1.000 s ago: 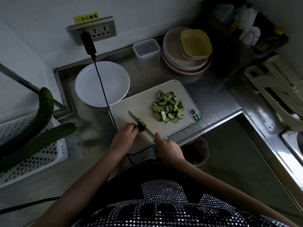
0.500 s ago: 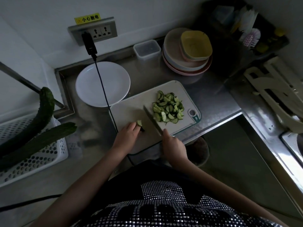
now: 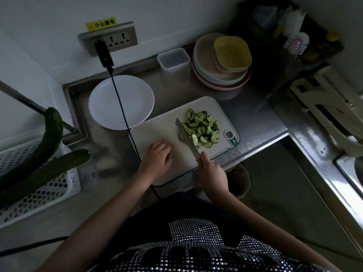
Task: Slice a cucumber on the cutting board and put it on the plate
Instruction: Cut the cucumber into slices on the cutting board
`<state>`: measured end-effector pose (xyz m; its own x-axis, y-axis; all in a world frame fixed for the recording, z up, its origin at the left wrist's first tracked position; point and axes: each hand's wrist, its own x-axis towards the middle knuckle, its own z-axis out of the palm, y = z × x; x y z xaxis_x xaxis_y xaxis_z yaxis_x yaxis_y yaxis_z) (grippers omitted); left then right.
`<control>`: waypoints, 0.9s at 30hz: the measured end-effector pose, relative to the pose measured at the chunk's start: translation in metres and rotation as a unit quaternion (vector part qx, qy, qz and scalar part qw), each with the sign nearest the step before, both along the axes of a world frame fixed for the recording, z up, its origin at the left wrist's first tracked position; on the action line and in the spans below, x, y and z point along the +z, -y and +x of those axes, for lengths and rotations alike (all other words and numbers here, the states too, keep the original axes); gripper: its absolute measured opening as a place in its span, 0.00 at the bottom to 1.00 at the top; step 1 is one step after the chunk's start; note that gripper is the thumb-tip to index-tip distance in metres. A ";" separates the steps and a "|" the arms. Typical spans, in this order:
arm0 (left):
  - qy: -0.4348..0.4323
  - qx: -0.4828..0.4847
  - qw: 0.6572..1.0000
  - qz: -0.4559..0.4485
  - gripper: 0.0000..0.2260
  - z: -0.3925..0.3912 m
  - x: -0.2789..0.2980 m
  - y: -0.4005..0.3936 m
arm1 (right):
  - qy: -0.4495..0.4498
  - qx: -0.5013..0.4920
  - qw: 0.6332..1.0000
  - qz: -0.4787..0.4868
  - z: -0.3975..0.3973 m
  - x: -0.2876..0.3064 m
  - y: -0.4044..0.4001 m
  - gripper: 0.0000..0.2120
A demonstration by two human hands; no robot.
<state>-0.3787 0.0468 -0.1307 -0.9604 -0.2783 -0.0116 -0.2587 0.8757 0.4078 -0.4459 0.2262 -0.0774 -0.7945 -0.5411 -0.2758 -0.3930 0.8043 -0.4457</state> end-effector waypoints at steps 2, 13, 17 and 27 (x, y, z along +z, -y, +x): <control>-0.009 0.024 0.999 0.025 0.16 0.000 -0.001 0.002 | -0.002 -0.027 1.000 -0.014 -0.002 -0.003 -0.001 0.07; 0.177 0.283 0.936 0.113 0.18 -0.055 0.030 -0.003 | 0.013 -0.056 0.998 -0.017 -0.006 -0.004 -0.001 0.08; 0.213 0.300 0.922 0.121 0.19 -0.063 0.029 -0.004 | 0.012 -0.060 0.998 -0.016 -0.008 -0.003 -0.003 0.08; 0.039 0.346 0.915 0.202 0.08 -0.057 0.030 -0.006 | 0.036 -0.081 0.995 -0.043 -0.011 -0.005 -0.007 0.07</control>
